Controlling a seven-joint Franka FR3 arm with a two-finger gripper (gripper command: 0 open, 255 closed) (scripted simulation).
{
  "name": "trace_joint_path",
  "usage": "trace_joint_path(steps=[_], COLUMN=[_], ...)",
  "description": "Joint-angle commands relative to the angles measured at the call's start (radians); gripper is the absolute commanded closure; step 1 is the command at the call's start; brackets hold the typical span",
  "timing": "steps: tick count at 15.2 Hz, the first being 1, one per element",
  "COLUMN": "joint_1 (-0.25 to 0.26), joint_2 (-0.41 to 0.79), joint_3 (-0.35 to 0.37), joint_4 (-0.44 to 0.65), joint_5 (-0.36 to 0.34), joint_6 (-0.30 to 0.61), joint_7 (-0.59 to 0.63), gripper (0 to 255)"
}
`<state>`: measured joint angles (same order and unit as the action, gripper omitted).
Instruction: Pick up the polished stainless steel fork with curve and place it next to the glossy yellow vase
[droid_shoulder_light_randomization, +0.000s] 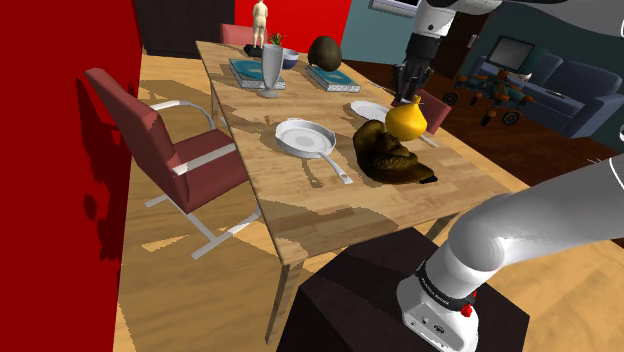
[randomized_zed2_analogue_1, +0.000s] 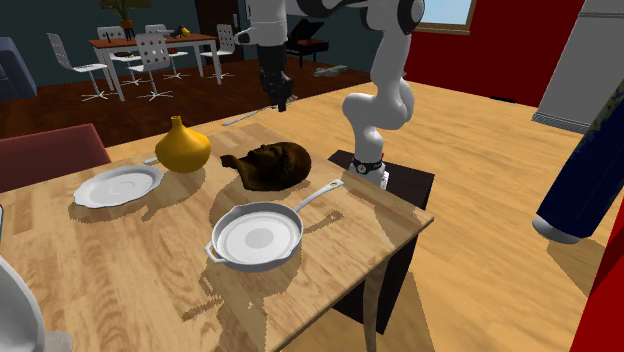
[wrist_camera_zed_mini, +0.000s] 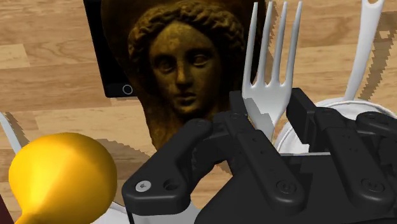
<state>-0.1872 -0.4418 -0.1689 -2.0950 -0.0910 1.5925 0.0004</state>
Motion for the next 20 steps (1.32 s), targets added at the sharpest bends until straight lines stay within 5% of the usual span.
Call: trace_joint_path(steps=[1, 11, 20], joint_1=[-0.016, -0.087, -0.167], joint_2=[0.017, 0.182, 0.436], joint_3=[-0.037, -0.221, -0.379], joint_4=[0.020, 0.185, 0.441], joint_5=[-0.016, -0.045, 0.037], joint_6=[0.000, 0.019, 0.011], joint_7=[-0.051, -0.308, -0.567], gripper=[255, 255, 255])
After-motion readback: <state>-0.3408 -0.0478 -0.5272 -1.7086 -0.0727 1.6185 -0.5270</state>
